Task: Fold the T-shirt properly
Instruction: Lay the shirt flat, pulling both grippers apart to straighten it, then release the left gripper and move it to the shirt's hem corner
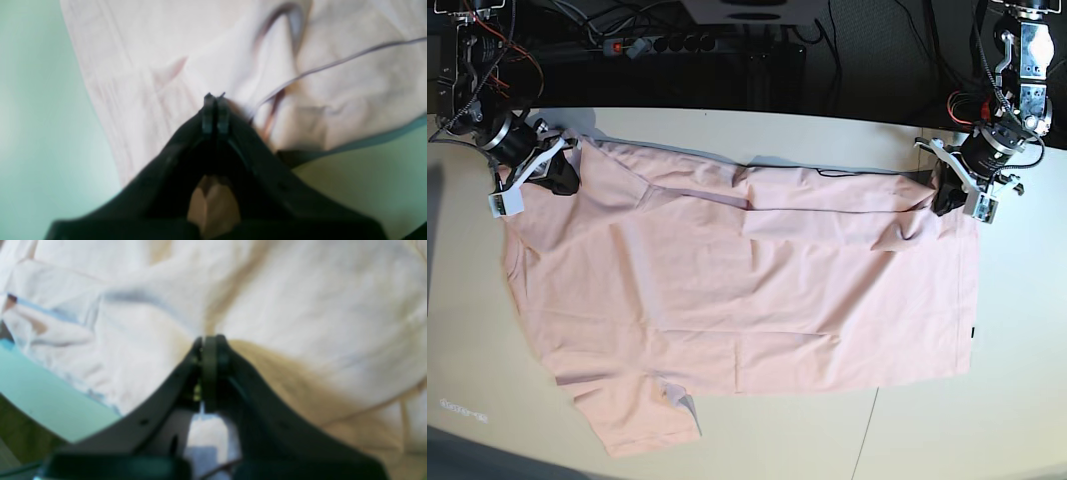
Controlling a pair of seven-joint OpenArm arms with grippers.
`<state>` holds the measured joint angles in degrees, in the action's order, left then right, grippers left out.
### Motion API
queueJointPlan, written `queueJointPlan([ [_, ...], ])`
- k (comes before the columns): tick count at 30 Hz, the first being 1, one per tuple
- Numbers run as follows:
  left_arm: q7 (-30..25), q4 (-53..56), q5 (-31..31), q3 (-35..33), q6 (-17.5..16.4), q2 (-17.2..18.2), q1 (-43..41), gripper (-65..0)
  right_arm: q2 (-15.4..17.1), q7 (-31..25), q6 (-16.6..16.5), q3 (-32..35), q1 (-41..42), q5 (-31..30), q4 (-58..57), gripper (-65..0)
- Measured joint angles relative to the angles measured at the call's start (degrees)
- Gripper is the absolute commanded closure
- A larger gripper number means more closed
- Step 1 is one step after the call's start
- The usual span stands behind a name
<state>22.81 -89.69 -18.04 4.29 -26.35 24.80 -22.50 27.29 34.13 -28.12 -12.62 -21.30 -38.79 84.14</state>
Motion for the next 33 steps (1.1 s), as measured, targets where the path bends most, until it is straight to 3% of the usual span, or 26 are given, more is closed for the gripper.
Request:
queueJointPlan([
  [16, 1.20, -3.85, 0.55, 0.55, 0.35, -0.35, -4.00, 0.0, -0.11, 2.58, -0.39, -11.37, -5.25, 0.22, 1.95, 0.0],
  [26, 1.73, -5.70, 0.52, 0.55, 0.94, -0.55, -5.97, 0.0, 3.04, 3.50, -0.42, -11.37, -5.70, -0.02, 1.84, 0.0],
  [33, 3.26, -6.10, 0.63, 0.55, 0.87, -0.55, -5.01, 0.0, 3.06, 3.63, -0.42, -11.37, -5.70, -0.28, 1.84, 0.0],
])
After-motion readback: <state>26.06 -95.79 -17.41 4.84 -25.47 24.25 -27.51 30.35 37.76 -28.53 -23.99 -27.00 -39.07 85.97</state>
